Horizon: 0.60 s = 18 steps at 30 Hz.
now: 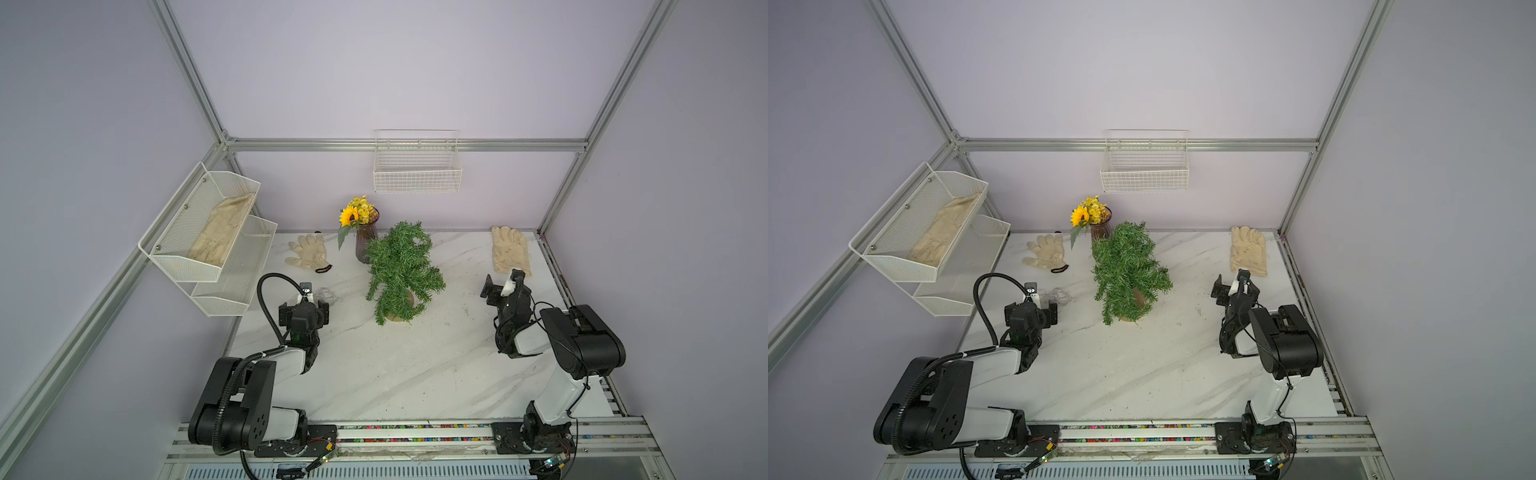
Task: Remove string lights from the small christmas tree
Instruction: Reset both arms
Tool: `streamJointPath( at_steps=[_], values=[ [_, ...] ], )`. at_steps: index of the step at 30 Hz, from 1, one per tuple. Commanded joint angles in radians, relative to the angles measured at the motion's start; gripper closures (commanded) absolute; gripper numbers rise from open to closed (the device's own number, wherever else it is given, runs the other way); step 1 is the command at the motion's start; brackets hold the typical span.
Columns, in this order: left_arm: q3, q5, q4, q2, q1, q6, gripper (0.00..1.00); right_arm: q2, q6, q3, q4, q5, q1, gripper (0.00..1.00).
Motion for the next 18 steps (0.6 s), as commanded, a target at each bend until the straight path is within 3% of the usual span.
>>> streamJointPath(
  at_steps=[1,8,11,13,18],
  values=[
    [0.058,-0.03,0.124,0.014,-0.003,0.064,0.0,0.002,-0.025,0.007,0.061,-0.009,-0.002,0.03],
    [0.005,0.007,0.146,-0.033,-0.003,0.025,0.0,0.002,-0.025,0.006,0.061,-0.008,-0.002,0.03],
    [-0.022,0.084,0.192,-0.058,-0.003,-0.047,0.0,0.001,-0.025,0.007,0.061,-0.007,-0.001,0.03],
    [-0.038,0.185,0.243,-0.061,-0.003,-0.004,0.0,0.002,-0.025,0.006,0.062,-0.008,-0.002,0.03],
    [0.003,0.07,0.264,0.071,0.003,-0.048,0.0,0.002,-0.024,0.006,0.061,-0.008,-0.002,0.03]
  ],
)
